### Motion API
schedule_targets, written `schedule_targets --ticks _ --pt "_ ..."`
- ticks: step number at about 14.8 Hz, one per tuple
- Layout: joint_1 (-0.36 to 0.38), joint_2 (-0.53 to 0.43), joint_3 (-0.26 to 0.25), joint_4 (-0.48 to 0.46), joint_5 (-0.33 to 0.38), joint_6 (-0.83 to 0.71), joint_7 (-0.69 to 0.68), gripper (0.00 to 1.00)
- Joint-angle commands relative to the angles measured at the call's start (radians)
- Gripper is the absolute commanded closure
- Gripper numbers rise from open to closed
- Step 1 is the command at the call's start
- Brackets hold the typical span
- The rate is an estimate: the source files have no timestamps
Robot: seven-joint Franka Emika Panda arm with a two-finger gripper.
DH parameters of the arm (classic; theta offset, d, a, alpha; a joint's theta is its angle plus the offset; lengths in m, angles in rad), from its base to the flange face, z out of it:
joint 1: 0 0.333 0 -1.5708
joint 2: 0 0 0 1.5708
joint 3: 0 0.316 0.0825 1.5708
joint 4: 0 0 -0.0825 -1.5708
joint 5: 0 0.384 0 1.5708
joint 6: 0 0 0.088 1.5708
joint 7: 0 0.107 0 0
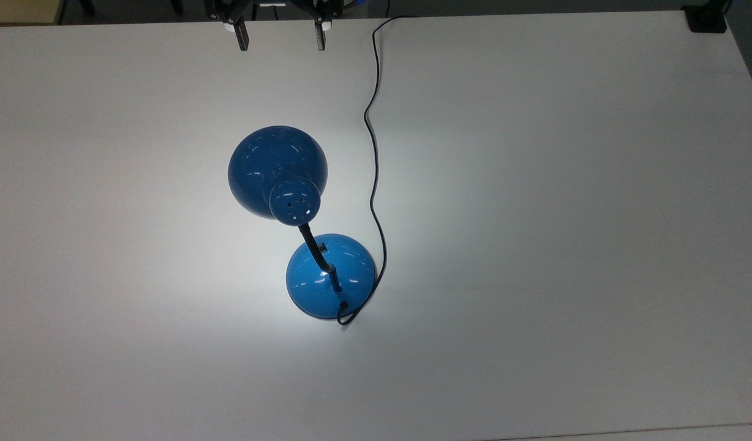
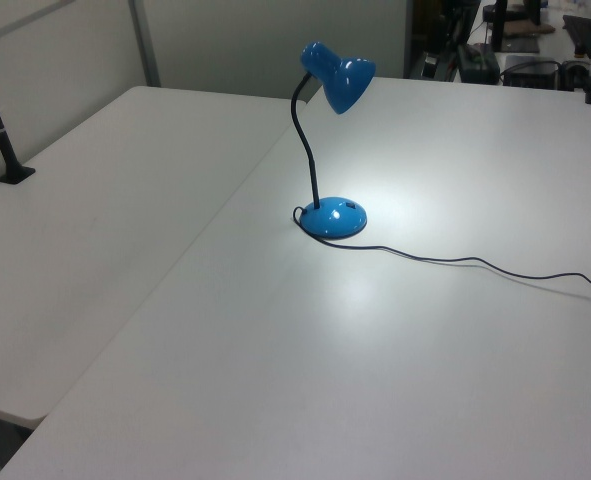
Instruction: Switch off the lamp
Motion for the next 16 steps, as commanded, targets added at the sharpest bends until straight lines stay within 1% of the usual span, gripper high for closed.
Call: schedule_targets --ticks 1,7,9,10,12,13,14,15,16 --pt "0.009 0.000 0.001 0.009 0.008 -0.032 0.013 0.00" --pt "0.009 0.000 0.001 0.009 0.008 -0.032 0.012 0.00" --pt "0.011 0.000 0.000 0.009 0.000 -0.060 -0.006 0.00" --pt "0.009 0.003 0.001 0.009 -0.012 -0.069 -0.052 0.00" --pt "0.012 0.004 0.003 0.001 -0.058 -0.084 -0.225 0.00" --pt "0.014 0.010 0.006 0.003 -0.076 -0.089 -0.256 0.00" --pt "0.015 0.011 0.008 0.000 -0.086 -0.089 -0.257 0.00" --pt "0.015 0.009 0.011 -0.023 -0.098 -0.089 -0.266 0.00" --pt "0.015 0.020 0.014 -0.050 -0.115 -0.071 -0.269 0.11"
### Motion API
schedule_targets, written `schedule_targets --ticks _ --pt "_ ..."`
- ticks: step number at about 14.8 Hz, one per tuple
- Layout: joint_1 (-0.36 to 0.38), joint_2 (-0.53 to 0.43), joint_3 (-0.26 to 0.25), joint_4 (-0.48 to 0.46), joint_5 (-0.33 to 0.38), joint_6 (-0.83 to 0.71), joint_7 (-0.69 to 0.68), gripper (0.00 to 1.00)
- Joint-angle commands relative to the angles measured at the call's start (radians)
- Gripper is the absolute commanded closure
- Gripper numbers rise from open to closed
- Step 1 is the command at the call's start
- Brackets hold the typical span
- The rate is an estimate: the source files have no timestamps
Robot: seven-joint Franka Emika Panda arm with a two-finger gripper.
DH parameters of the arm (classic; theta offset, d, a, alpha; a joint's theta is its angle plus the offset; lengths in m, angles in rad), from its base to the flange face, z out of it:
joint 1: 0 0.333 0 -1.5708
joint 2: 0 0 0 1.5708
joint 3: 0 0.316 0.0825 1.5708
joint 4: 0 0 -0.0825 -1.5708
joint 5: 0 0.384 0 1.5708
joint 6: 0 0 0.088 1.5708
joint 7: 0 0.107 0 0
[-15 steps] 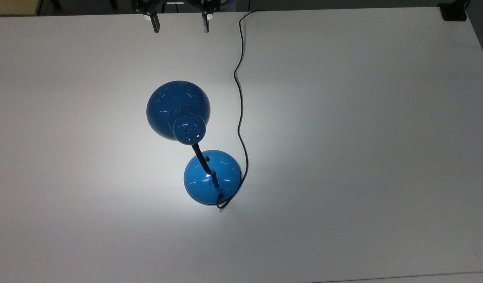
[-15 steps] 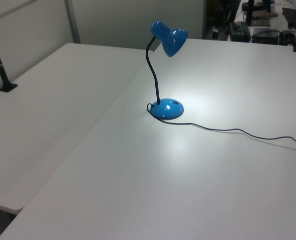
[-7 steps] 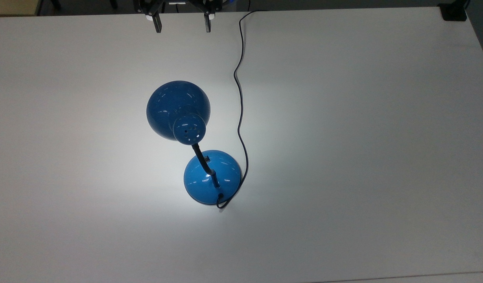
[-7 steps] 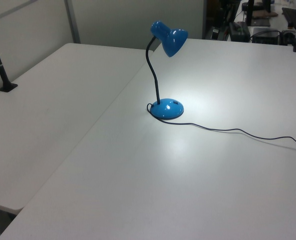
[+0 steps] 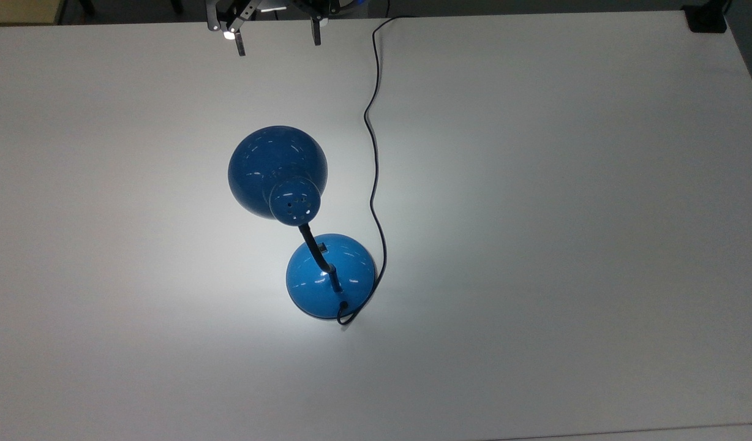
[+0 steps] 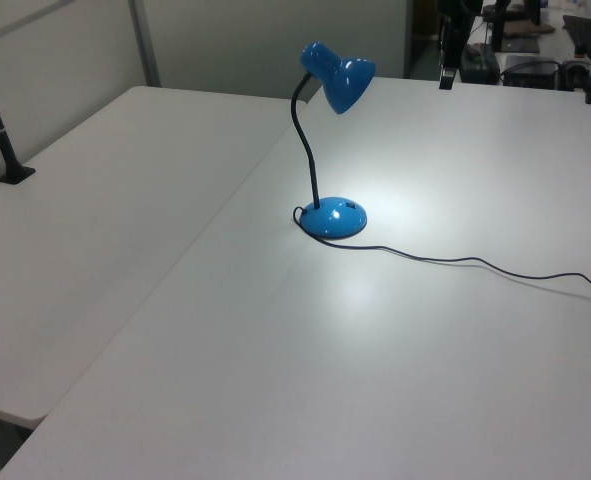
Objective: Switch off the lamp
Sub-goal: 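Move the gripper down toward the switch on the blue lamp base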
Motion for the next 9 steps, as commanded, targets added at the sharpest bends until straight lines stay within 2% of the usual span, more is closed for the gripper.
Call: schedule_targets --ticks 1,2,3,6,9 --pt "0.007 0.025 0.005 -0.056 -0.036 0.028 -0.030 0.41" --pt "0.006 0.032 0.005 -0.088 -0.032 0.061 -0.022 0.76" --pt "0.003 0.039 0.003 -0.109 -0.028 0.109 -0.015 0.97" --pt "-0.001 0.108 0.003 -0.152 -0.012 0.231 -0.007 1.00" --pt "0.006 0.145 0.003 -0.259 -0.005 0.484 0.024 1.00"
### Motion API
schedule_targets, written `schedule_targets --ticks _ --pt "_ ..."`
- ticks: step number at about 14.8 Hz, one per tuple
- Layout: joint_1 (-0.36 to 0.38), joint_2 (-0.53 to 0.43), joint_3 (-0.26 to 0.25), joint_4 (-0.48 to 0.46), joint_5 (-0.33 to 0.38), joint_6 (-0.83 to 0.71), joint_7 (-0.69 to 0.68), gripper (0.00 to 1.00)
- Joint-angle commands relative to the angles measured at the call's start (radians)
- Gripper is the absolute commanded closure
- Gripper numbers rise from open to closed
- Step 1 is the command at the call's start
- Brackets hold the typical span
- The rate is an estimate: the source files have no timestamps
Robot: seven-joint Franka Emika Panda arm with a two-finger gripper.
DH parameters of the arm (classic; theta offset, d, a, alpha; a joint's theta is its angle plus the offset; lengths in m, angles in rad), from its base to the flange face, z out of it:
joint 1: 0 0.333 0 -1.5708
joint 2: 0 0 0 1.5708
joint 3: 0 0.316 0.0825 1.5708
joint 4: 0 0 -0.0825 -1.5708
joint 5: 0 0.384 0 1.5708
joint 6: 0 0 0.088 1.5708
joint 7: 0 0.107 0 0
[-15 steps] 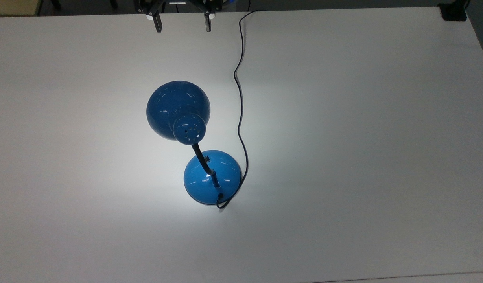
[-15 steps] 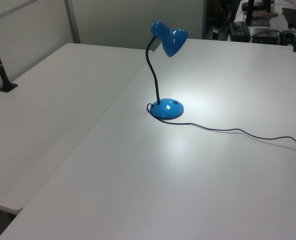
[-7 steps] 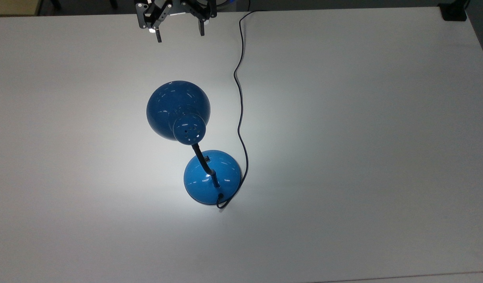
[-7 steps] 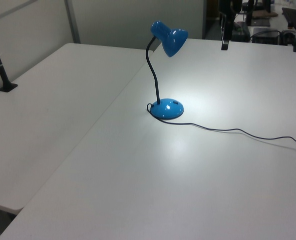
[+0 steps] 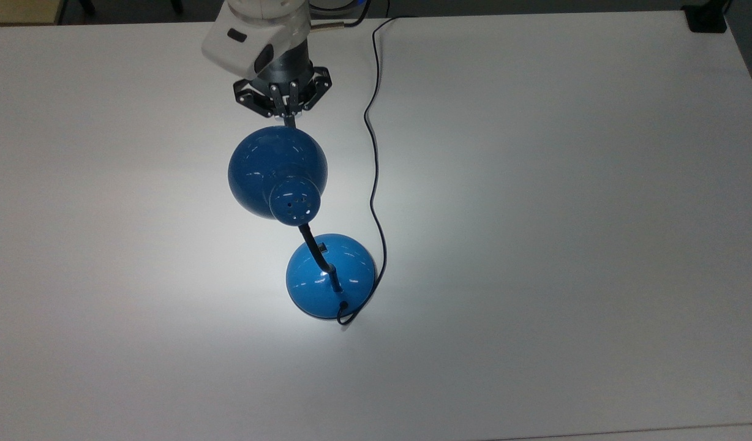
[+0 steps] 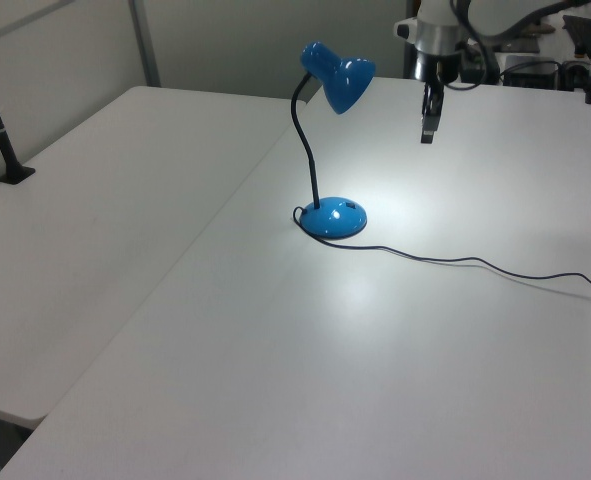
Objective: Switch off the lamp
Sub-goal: 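Move the gripper down toward the switch on the blue lamp base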
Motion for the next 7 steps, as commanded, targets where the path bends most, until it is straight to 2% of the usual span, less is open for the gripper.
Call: schedule_targets --ticks 1,5,7 --pt "0.010 0.040 -0.002 -0.115 0.014 0.269 0.029 1.00" --pt "0.024 0.139 -0.002 -0.107 0.021 0.437 0.031 1.00" --pt "0.030 0.180 -0.002 -0.107 0.045 0.539 0.031 1.00"
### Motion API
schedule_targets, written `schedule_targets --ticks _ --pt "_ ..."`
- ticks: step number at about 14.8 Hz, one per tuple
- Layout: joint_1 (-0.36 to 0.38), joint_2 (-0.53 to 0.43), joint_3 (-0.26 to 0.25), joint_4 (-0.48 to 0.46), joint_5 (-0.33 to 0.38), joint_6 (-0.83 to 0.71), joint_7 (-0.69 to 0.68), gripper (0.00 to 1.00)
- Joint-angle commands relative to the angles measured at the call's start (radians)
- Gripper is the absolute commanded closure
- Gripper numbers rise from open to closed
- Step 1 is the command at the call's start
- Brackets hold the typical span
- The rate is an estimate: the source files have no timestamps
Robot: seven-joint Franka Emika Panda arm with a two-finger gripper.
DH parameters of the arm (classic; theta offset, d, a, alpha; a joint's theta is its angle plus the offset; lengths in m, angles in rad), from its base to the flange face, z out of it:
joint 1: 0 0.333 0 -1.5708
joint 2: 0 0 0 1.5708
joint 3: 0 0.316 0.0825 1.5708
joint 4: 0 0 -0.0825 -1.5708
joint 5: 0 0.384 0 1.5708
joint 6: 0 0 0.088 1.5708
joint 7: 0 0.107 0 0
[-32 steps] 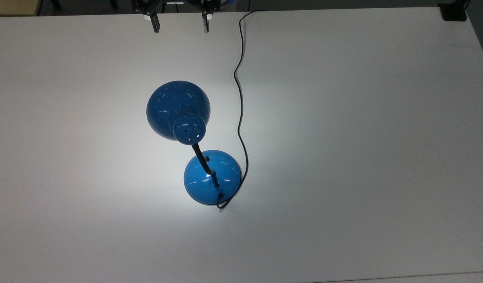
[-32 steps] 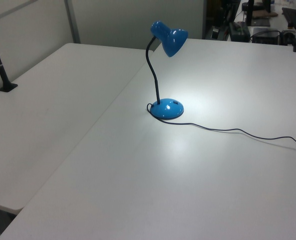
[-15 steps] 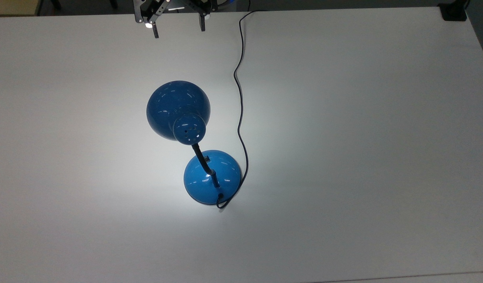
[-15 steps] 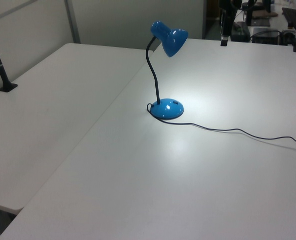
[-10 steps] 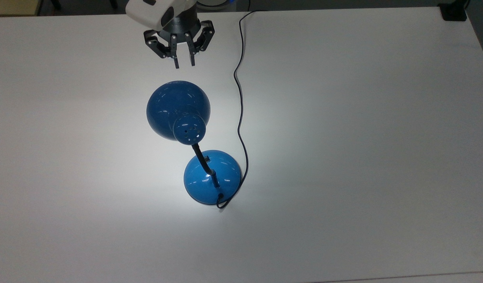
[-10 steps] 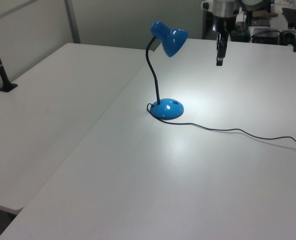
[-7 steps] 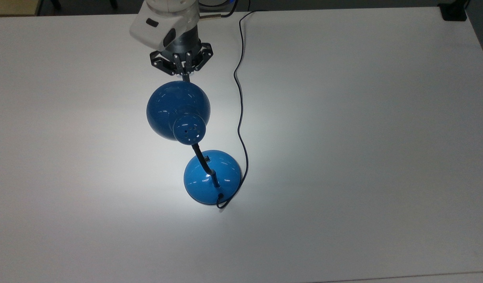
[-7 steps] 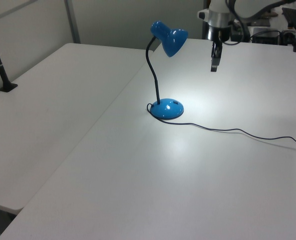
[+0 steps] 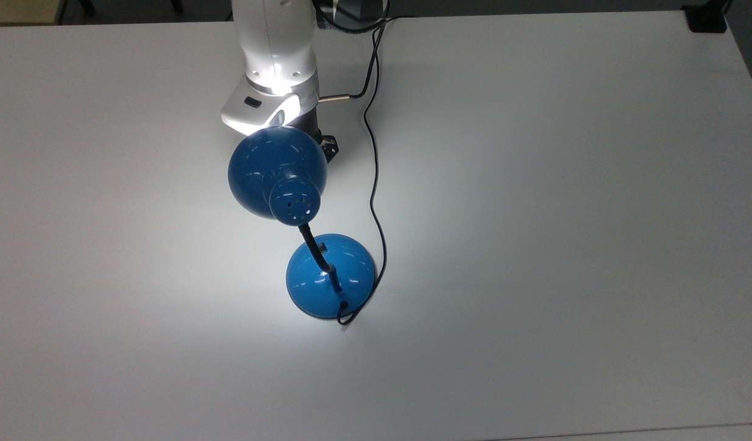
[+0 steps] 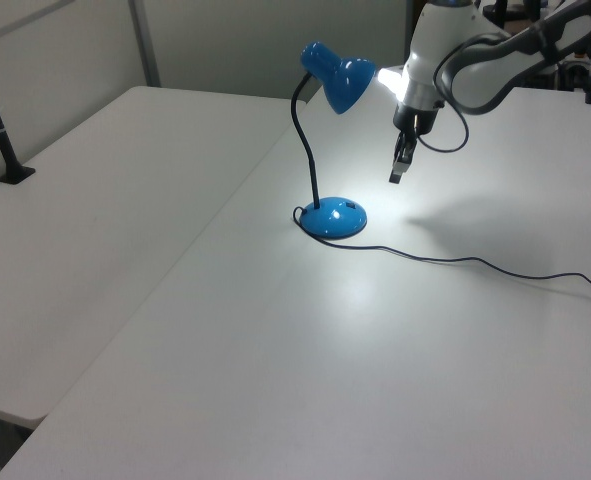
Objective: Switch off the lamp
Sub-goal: 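Move the gripper down toward the switch on the blue lamp base, then press down on the switch on the lamp base with the gripper tip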
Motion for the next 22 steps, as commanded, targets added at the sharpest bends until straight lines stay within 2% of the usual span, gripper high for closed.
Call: schedule_targets --ticks 1,6,22 --pt "0.023 0.059 -0.004 -0.003 0.041 0.169 0.016 1.00" --pt "0.040 0.123 -0.003 0.004 0.043 0.306 0.050 1.00" --pt "0.042 0.205 0.012 0.054 0.042 0.344 0.102 1.00"
